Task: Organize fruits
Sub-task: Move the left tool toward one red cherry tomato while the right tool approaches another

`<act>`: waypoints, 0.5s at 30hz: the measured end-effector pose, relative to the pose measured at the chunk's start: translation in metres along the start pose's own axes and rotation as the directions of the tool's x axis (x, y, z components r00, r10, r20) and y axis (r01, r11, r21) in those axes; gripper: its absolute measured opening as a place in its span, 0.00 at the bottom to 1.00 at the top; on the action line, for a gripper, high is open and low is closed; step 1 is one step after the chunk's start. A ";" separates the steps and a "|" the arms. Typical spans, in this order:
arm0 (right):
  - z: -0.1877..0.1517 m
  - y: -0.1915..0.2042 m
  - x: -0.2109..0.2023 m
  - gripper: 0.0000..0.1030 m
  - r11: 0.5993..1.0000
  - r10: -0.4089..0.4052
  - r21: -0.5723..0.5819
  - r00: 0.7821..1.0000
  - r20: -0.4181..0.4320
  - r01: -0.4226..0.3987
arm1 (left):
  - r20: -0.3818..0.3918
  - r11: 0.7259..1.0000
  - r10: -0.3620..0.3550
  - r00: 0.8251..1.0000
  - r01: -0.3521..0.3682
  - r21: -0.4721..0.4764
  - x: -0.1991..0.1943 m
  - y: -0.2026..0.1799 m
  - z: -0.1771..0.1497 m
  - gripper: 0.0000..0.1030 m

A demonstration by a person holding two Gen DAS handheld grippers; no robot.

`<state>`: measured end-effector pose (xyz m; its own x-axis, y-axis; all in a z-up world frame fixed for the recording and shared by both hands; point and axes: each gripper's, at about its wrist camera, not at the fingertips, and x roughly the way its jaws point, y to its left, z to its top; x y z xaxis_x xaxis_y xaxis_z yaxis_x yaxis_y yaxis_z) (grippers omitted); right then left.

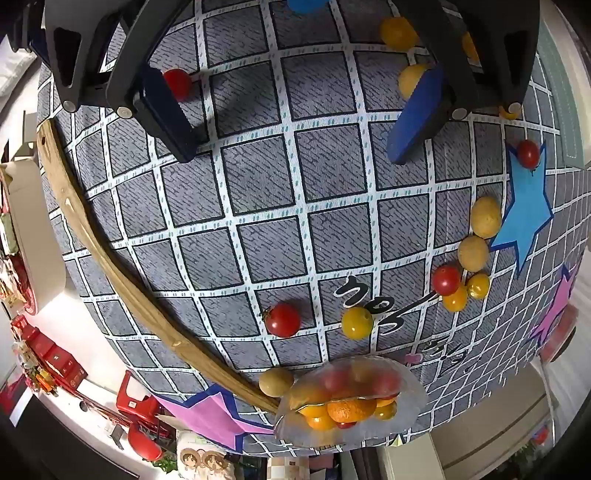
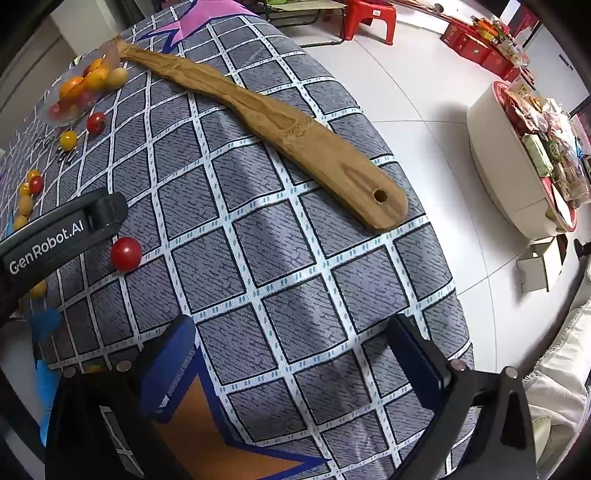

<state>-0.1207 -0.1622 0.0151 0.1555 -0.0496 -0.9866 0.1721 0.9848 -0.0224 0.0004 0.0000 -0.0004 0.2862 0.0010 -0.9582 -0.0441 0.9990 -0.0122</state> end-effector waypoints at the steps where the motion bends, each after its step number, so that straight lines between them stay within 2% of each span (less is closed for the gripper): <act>1: 0.000 0.000 0.000 1.00 1.000 -0.002 0.000 1.000 0.000 0.002 | 0.001 1.000 -0.001 1.000 0.001 0.003 0.000 0.000 0.000 1.00; 7: 0.000 0.001 -0.001 1.00 1.000 -0.002 -0.003 1.000 0.023 0.002 | -0.048 0.997 -0.021 0.999 0.024 0.067 0.000 0.003 0.005 1.00; 11: 0.001 0.002 -0.007 1.00 1.000 -0.002 -0.006 1.000 -0.004 0.002 | 0.058 0.996 -0.061 0.996 0.057 0.070 -0.030 0.025 -0.006 1.00; 15: 0.006 0.002 -0.016 1.00 1.000 0.028 -0.003 0.999 0.024 -0.028 | 0.120 0.998 -0.051 0.991 0.046 0.045 -0.057 0.067 -0.019 1.00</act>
<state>-0.1169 -0.1601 0.0322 0.1835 -0.0256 -0.9827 0.1646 0.9863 0.0051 -0.0370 0.0659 0.0476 0.4007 -0.0445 -0.9151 0.0119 0.9990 -0.0434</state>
